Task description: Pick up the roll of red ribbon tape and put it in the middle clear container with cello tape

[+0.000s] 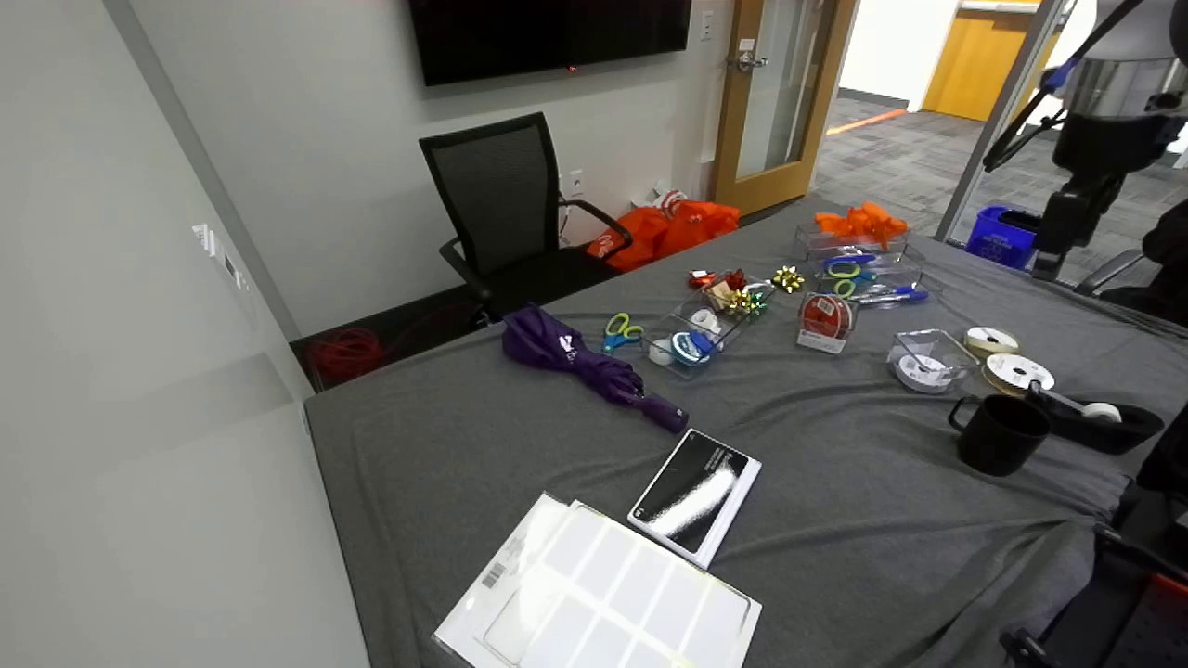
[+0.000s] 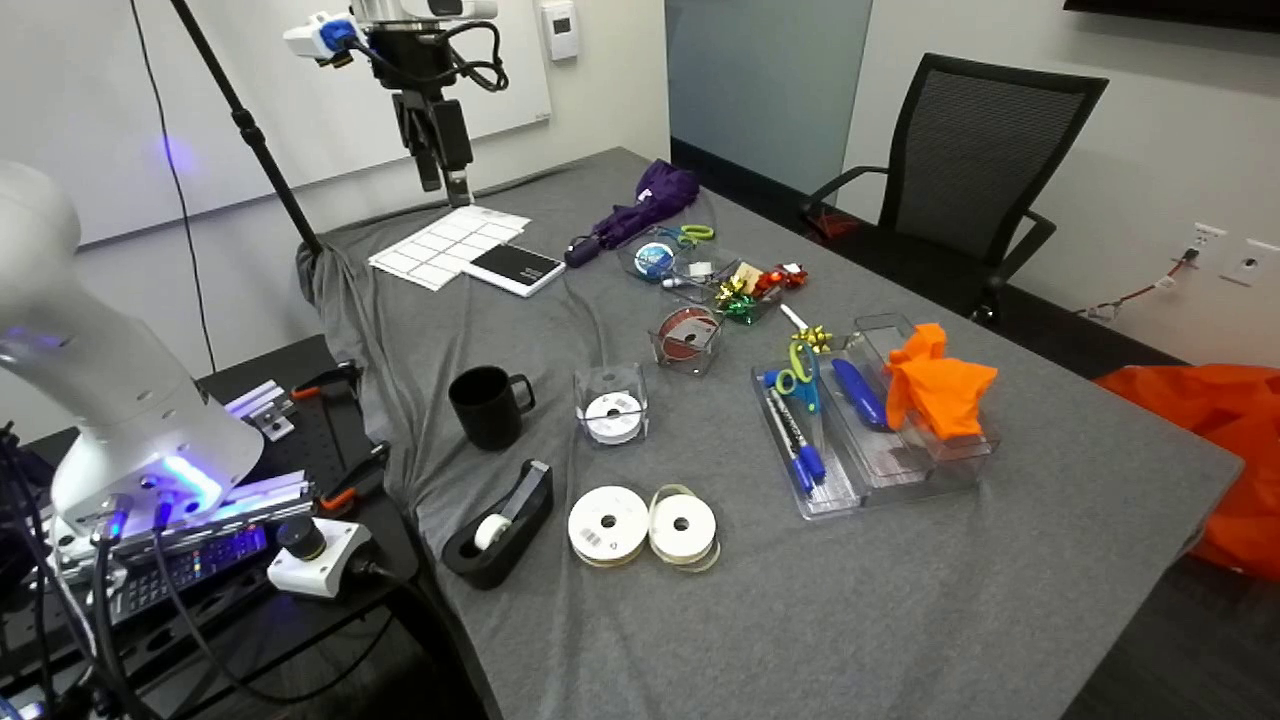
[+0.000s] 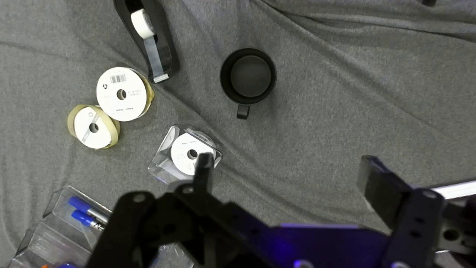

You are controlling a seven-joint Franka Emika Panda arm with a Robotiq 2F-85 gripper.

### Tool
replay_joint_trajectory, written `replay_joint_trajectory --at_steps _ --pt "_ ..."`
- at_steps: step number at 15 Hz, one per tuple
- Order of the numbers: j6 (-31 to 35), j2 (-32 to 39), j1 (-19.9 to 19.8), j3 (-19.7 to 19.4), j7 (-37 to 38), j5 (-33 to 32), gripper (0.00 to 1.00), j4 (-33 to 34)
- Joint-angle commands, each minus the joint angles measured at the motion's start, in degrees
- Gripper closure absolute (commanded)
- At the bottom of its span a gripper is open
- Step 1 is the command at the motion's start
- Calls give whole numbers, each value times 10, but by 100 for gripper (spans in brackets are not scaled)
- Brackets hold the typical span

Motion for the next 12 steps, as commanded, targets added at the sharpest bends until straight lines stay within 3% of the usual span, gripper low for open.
replay_joint_trajectory --at_steps 1,6,12 --pt "14 0 4 -6 19 41 0 6" --pt "51 48 -4 -25 55 120 0 64" --pt "158 144 -5 -51 40 196 0 145"
